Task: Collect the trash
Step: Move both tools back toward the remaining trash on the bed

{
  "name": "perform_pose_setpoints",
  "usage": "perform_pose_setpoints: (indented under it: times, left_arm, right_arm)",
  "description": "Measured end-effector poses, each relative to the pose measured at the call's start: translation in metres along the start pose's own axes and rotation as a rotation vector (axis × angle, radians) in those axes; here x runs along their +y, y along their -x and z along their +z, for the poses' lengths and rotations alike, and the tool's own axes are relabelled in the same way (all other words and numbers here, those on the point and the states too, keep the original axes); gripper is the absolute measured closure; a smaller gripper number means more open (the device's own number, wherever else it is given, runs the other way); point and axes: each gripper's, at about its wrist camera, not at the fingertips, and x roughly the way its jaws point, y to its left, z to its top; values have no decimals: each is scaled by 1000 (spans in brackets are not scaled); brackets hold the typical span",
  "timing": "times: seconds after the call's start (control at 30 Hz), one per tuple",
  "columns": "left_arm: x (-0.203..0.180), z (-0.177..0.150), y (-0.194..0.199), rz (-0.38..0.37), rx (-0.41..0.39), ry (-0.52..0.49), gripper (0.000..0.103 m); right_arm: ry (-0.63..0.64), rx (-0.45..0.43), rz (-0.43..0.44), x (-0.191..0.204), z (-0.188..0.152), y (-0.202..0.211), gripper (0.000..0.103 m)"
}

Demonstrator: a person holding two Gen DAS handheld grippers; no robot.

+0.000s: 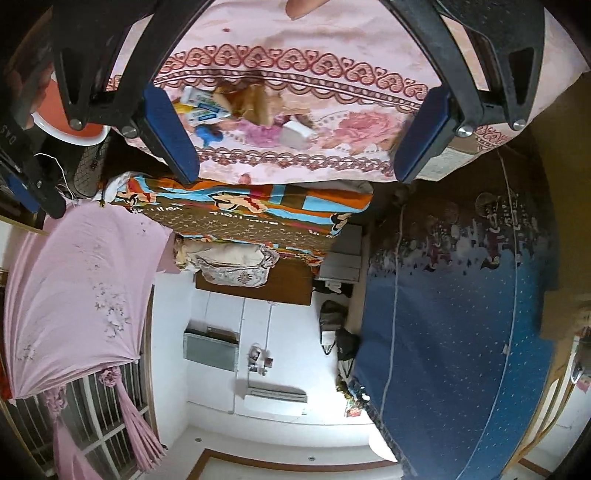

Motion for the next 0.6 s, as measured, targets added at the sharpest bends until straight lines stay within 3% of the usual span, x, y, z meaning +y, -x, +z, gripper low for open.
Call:
perform_pose_setpoints:
  times: [0.33,0.5,0.6]
  left_arm:
    - [0,-14,-11,-17,42,-25,11]
    - [-2,-16,-24,-26,118,-32,11]
    - [-4,-18,-33,-39,175,-33,13]
  right_arm:
    - [36,140,23,17,-21,-30,0]
    - [-5,284,28,8,-31,-53,0]
    - [-32,362,36,4,-37,-65,12]
